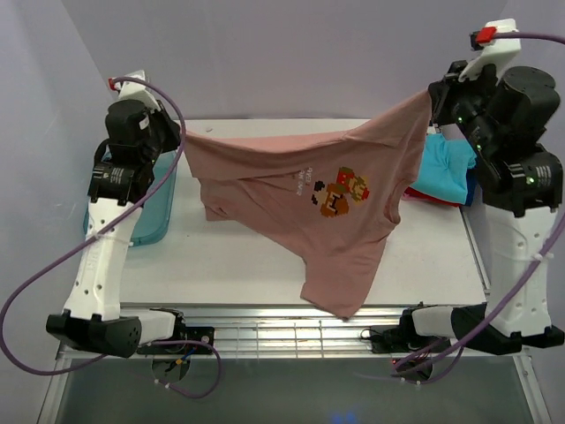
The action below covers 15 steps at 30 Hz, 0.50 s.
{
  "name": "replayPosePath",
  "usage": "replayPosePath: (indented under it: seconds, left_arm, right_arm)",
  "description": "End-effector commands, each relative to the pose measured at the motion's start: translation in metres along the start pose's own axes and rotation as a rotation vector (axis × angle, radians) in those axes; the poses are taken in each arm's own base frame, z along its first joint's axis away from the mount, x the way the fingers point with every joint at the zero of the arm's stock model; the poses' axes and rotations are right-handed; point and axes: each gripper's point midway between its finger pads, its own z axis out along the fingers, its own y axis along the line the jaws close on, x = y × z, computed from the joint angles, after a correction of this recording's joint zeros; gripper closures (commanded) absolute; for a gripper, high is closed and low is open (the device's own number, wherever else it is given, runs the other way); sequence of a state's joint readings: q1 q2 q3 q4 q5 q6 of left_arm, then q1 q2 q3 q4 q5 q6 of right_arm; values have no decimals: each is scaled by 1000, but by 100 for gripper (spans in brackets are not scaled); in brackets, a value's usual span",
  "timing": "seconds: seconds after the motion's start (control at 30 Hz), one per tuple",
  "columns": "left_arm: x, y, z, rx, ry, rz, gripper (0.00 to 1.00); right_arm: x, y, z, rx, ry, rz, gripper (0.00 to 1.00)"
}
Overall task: Fold and stack the t-shirts
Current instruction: Flatten the tshirt out
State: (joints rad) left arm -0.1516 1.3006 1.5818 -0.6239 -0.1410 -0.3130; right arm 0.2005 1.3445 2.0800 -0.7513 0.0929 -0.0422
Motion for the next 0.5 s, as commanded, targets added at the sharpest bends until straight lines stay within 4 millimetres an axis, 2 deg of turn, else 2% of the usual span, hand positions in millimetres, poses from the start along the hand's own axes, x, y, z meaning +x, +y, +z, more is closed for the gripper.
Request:
replayPosePath:
  seconds: [0.0, 0.07, 0.1, 0.13, 0.17, 0.2, 0.23, 0.27, 0.3, 0.33, 0.43, 0.47]
  left_arm:
    - [-65, -21, -75, 137, -188, 1, 100]
    - [-90, -31, -105, 180, -238, -23, 100]
    - [-97, -35, -115, 205, -252, -29, 100]
    - [-108, -48, -135, 276, -274, -50, 100]
    - [-112, -53, -146, 306, -291, -66, 100]
    - [-115, -57, -156, 341, -305, -80, 100]
    - [-120, -66, -177, 409, -336, -86, 100]
    - [-122, -71, -186, 443, -342, -117, 100]
    - [-126, -74, -197, 472, -357, -129, 100]
    - [-135, -79, -220, 513, -396, -134, 100]
    - [-149, -83, -253, 563, -442, -175, 100]
    - [-157, -86, -271, 592, -470, -183, 100]
  right_arm:
    - [-85, 5, -83, -54, -310, -31, 92]
    - [-101, 6, -106, -62, -372, -29, 92]
    - [-118, 5, -129, -59, -436, -25, 92]
    - [-126, 4, -141, -57, -470, -24, 92]
    - [-134, 9, -153, -87, -507, -31, 92]
    - [-148, 9, -178, -86, -580, -28, 92]
    - [-154, 9, -190, -88, -615, -25, 92]
    - [-160, 9, -203, -92, -652, -24, 92]
    - [-166, 9, -225, -95, -702, -23, 92]
    - [-175, 9, -241, -93, -753, -19, 92]
    - [-188, 5, -279, -77, -838, -9, 92]
    - [-189, 4, -290, -73, -858, -5, 92]
